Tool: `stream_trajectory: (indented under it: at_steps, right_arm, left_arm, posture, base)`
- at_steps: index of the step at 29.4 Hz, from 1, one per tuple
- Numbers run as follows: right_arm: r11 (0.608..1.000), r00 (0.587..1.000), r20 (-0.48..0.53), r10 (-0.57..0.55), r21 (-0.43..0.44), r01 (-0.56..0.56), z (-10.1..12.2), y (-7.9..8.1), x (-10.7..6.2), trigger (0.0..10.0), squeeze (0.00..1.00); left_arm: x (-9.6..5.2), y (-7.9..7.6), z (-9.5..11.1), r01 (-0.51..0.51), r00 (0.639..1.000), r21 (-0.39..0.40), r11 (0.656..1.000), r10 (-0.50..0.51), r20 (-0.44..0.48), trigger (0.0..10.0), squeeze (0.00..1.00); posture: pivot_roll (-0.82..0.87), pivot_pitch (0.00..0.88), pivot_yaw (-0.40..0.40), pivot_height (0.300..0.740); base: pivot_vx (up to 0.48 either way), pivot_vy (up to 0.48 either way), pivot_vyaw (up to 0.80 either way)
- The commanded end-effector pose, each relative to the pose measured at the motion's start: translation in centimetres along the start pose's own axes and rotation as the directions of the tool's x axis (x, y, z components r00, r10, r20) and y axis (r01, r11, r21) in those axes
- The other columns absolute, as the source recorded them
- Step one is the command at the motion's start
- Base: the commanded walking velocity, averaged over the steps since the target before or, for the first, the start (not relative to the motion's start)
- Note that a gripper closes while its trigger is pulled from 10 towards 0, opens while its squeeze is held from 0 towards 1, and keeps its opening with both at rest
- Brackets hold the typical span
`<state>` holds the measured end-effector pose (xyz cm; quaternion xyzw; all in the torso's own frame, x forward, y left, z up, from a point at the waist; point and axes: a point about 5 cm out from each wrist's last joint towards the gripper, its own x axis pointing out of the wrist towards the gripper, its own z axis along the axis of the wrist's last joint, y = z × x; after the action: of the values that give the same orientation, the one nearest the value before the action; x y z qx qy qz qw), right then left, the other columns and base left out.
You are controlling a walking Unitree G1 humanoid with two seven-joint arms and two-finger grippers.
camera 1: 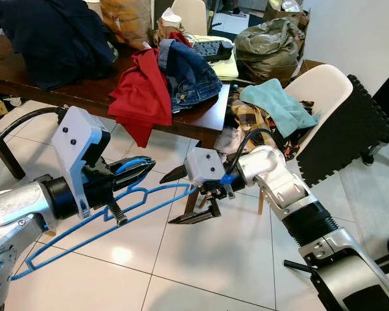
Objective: Hang hanger
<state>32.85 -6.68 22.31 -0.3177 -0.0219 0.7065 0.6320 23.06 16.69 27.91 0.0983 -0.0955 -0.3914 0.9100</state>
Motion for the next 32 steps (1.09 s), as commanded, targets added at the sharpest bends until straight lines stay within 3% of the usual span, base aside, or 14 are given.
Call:
stream_trajectory:
  at_steps: [1,5,10,18,23,32]
  right_arm:
    - [1.000,1.000,-0.016,-0.006,-0.014,0.006,0.0,-0.1,0.0,10.0,0.00]
    - [0.999,0.996,-0.085,-0.036,-0.027,0.034,-0.7,-0.2,0.2,10.0,0.00]
    - [0.989,0.980,-0.133,-0.148,-0.021,0.146,-1.1,-1.2,0.4,10.0,0.00]
    - [0.995,0.989,-0.117,-0.095,-0.008,0.095,-1.1,-0.5,0.9,10.0,0.00]
    - [1.000,0.991,-0.134,-0.021,-0.016,0.019,-1.3,0.3,1.0,10.0,0.00]
    - [1.000,0.995,-0.094,0.019,0.003,-0.019,-1.0,0.8,1.5,10.0,0.00]
  left_arm:
    - [0.2,-0.2,0.0,0.012,1.000,-0.007,1.000,-0.012,0.007,10.0,0.00]
    - [0.5,-0.2,0.2,-0.014,0.999,-0.031,0.999,0.015,0.042,10.0,0.00]
    - [1.2,-0.2,0.1,-0.052,0.997,-0.053,0.997,0.054,0.054,10.0,0.00]
    - [1.6,1.0,-0.3,-0.159,0.986,-0.072,0.985,0.162,0.036,10.0,0.00]
    - [2.0,0.8,-0.3,-0.168,0.984,-0.091,0.982,0.173,0.040,10.0,0.00]
    - [2.8,0.5,-0.2,-0.166,0.983,-0.114,0.979,0.173,0.055,10.0,0.00]
  posture:
    - [0.10,0.094,-0.122,0.740]
    - [0.10,0.095,-0.124,0.740]
    - [0.10,0.097,-0.122,0.740]
    - [0.10,0.096,-0.121,0.740]
    - [0.10,0.094,-0.123,0.740]
    - [0.10,0.094,-0.122,0.740]
  base:
    - [0.000,0.000,0.00]
    - [0.000,0.000,0.00]
    - [0.000,0.000,0.00]
    - [0.000,0.000,0.00]
    - [0.000,0.000,0.00]
    - [0.000,0.000,0.00]
